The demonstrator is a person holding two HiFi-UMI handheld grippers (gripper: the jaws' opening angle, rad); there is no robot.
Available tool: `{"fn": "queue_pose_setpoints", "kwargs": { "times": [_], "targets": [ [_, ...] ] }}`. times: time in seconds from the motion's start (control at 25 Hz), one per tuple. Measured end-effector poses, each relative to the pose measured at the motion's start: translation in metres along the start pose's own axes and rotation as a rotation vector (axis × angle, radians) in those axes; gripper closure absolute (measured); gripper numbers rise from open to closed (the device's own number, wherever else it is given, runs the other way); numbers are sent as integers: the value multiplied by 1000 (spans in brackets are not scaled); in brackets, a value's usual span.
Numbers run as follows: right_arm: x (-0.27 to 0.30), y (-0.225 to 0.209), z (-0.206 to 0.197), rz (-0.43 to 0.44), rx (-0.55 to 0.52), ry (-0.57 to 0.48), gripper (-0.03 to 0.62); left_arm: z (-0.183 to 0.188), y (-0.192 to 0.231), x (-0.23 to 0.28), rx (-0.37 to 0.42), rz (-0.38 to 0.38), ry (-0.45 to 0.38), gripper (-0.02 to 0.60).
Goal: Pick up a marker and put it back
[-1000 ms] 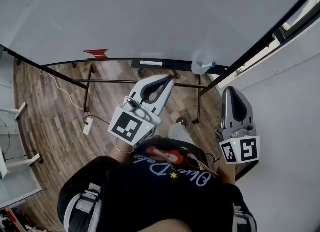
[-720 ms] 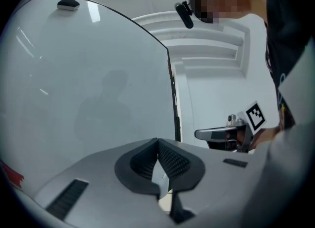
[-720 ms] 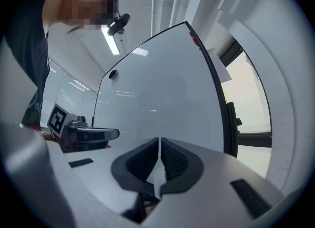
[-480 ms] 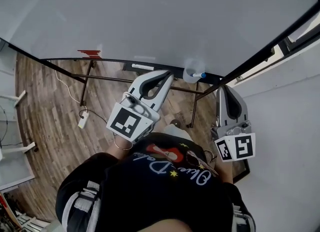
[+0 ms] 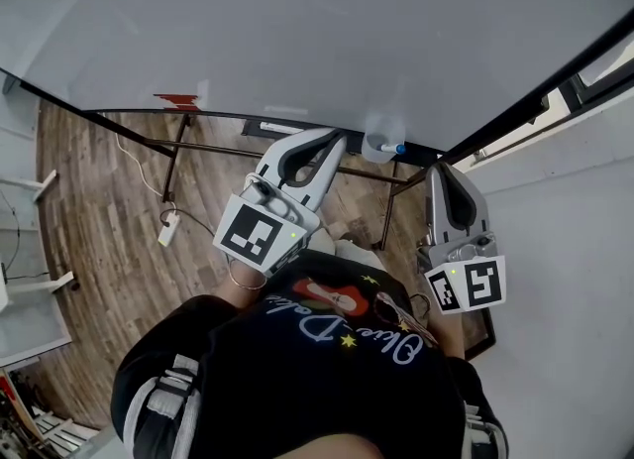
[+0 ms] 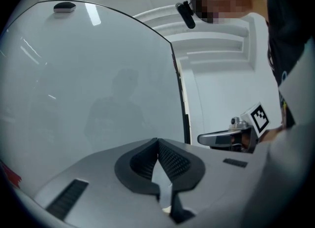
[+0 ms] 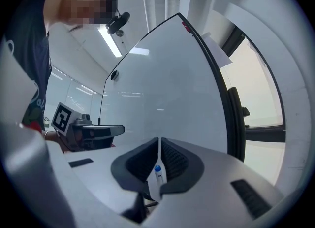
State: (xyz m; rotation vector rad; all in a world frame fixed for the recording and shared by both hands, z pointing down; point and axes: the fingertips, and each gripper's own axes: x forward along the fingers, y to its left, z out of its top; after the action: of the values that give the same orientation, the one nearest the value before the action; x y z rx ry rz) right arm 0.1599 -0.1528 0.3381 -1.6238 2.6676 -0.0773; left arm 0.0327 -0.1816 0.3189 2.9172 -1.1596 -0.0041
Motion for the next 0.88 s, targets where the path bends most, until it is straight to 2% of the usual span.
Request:
{"fn": "queue_pose_setpoints", "kwargs": {
  "times": [0.24, 0.6, 0.88],
  "targets": [
    [14, 6, -13, 13, 23, 45, 582, 3, 3, 1, -3, -24, 19, 578],
    [42, 17, -46, -4, -20, 158, 453, 1, 16, -12, -13, -17, 23, 578],
    [58, 12, -73, -36, -32, 224, 437, 2, 26, -20, -15, 0, 18, 578]
  ]
}}
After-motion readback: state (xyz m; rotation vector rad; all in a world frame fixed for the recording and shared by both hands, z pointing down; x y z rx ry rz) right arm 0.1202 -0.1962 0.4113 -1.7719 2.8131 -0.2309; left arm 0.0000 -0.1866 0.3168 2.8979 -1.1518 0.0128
